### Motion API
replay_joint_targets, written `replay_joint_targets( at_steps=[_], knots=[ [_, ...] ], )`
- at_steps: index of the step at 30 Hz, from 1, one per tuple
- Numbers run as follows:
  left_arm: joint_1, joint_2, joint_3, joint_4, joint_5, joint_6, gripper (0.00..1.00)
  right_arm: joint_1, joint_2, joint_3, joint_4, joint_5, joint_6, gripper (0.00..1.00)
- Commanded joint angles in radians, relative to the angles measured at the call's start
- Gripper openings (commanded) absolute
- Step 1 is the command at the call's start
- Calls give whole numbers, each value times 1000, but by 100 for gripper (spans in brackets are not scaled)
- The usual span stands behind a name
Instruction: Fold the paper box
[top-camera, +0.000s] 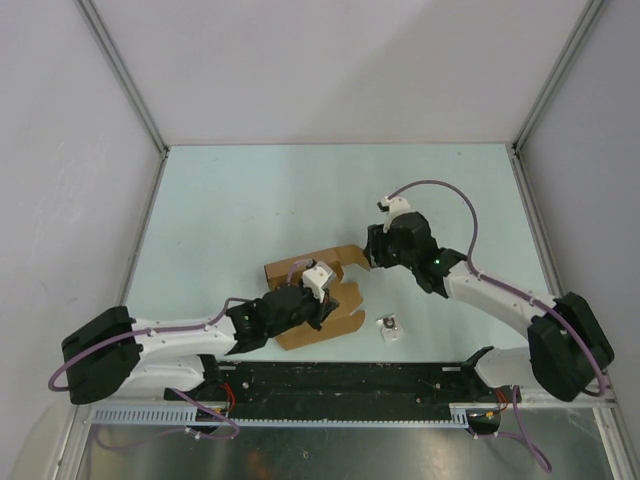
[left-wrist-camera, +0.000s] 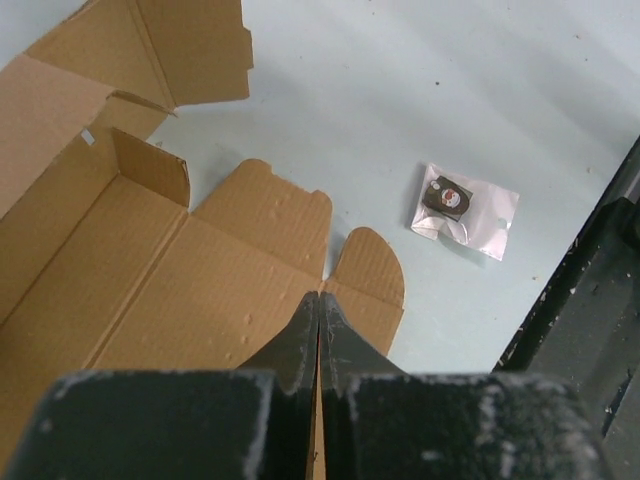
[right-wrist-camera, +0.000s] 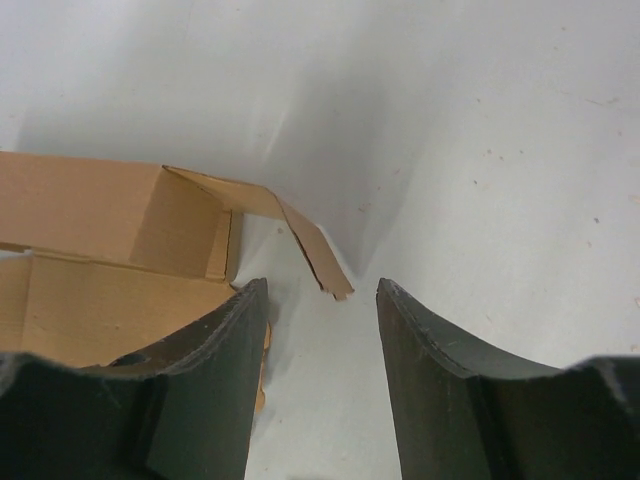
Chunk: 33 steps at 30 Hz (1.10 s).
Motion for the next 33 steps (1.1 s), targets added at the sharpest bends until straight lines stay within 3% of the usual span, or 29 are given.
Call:
replay_joint_targets(
  at_steps=[1, 10, 25, 33],
  knots=[
    [-8, 17, 14, 135, -40, 50, 0, -11, 87, 99, 24, -50, -105, 50],
    [-8, 158, 20, 287, -29, 95, 0, -21, 194, 164, 12, -46, -176, 36],
    [-7, 275, 49, 336, -19, 98, 0, -24, 234, 201, -14, -130, -232, 37],
    [-7, 318, 60, 345, -48, 113, 0, -22, 271, 222, -26, -152, -229, 25]
  ],
)
